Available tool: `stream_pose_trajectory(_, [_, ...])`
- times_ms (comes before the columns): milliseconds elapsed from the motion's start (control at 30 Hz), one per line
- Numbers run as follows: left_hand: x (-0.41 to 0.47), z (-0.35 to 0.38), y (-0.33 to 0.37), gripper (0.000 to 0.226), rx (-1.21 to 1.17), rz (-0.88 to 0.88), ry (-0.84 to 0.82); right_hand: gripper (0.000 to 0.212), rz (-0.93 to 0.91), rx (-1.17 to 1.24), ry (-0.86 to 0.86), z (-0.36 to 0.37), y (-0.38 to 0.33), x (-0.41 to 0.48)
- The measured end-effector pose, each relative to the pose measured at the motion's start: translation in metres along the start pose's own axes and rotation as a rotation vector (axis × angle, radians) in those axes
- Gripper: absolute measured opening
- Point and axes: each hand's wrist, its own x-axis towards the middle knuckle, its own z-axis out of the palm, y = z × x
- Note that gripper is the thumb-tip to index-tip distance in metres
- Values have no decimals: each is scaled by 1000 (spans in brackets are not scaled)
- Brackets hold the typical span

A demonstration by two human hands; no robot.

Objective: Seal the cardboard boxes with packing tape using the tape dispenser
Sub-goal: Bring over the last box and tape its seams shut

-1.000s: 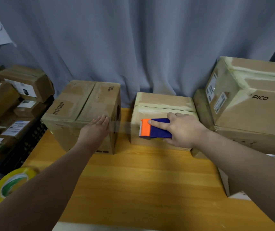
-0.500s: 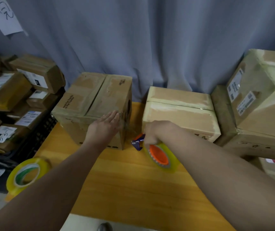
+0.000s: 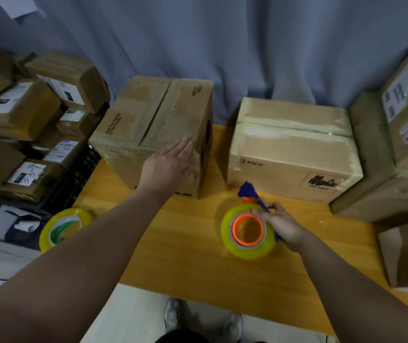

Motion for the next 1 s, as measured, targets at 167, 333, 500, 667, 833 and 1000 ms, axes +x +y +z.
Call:
stream_pose_trajectory(167, [0, -1, 6, 62, -28, -34, -3, 31, -58, 172, 64, 18, 21, 23])
stream_pose_trajectory(333, [-6, 3, 5, 63, -30, -7, 16, 37, -167, -225, 208, 33, 24, 30])
stream_pose_trajectory(500, [4, -4, 4, 69, -8, -4, -58, 69, -710, -354, 583, 84, -23, -10])
stream_pose_trajectory(667, [9, -10, 5, 77, 63, 18, -100, 76, -742, -544, 575, 141, -63, -1])
stream_pose_trajectory(833, [11, -15, -11, 73, -17, 89, -191, 43, -639, -553, 792, 156, -64, 23])
stream_pose_trajectory(1000, [-2, -20, -75, 69, 12, 218, -164, 42, -670, -507, 810, 164, -63, 30])
